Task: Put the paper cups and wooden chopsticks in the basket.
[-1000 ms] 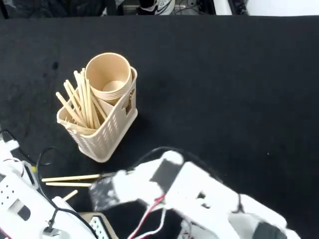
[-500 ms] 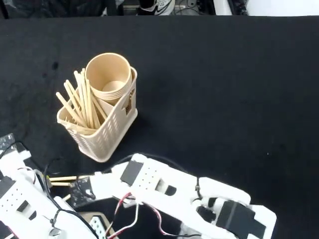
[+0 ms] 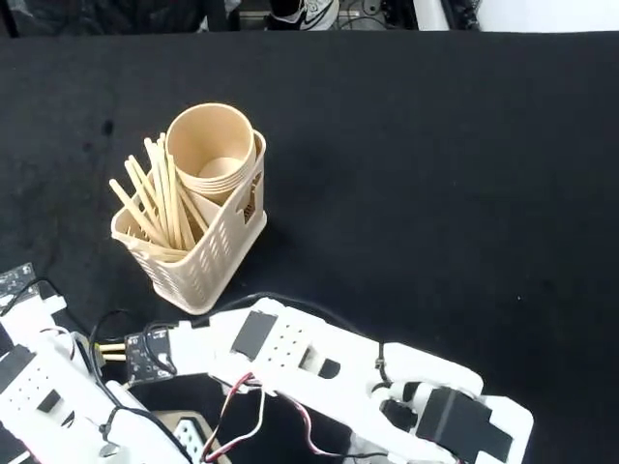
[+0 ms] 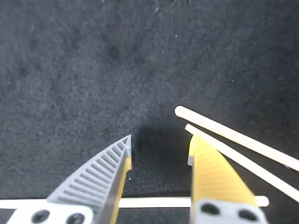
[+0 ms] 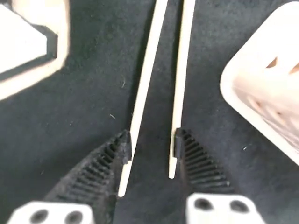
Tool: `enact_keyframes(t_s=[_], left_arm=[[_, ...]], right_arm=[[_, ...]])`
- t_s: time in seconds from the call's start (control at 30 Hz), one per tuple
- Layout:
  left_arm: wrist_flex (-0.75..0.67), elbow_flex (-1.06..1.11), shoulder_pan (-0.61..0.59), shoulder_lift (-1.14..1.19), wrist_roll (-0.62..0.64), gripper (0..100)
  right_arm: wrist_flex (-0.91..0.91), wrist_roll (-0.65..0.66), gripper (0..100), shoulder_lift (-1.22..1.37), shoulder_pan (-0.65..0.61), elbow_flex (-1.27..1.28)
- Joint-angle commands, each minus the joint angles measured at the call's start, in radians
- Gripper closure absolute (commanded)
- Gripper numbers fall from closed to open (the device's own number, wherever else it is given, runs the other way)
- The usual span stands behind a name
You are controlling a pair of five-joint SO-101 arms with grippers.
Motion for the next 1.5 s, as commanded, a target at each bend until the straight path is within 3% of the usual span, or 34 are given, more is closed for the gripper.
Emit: enact_keyframes(t_s=[0.0, 0.37, 0.7, 0.97, 1.27, 1.47], left_arm=[[-0.008, -0.001, -0.016, -0.009, -0.008, 80], [-0.008, -0.004, -0.051, -0.009, -0.008, 80], [-0.008, -0.002, -0.05, -0.009, -0.008, 80], [-0.008, -0.001, -0.05, -0.009, -0.008, 80], [-0.008, -0.008, -0.059, -0.009, -0.002, 80], [-0.049, -0.005, -0.059, -0.009, 0.017, 80]], right_arm=[[-0.017, -0.009, 78.8, -0.002, -0.005, -0.025], [-0.101, -0.008, 79.1, 0.038, -0.003, 0.03], [-0.083, -0.008, 79.6, 0.211, 0.034, -0.09], [-0.084, -0.003, 98.9, 0.213, 0.035, -0.093], [-0.077, -0.002, 98.7, 0.199, 0.103, -0.097], [0.051, -0.008, 98.7, 0.042, 0.106, -0.088]])
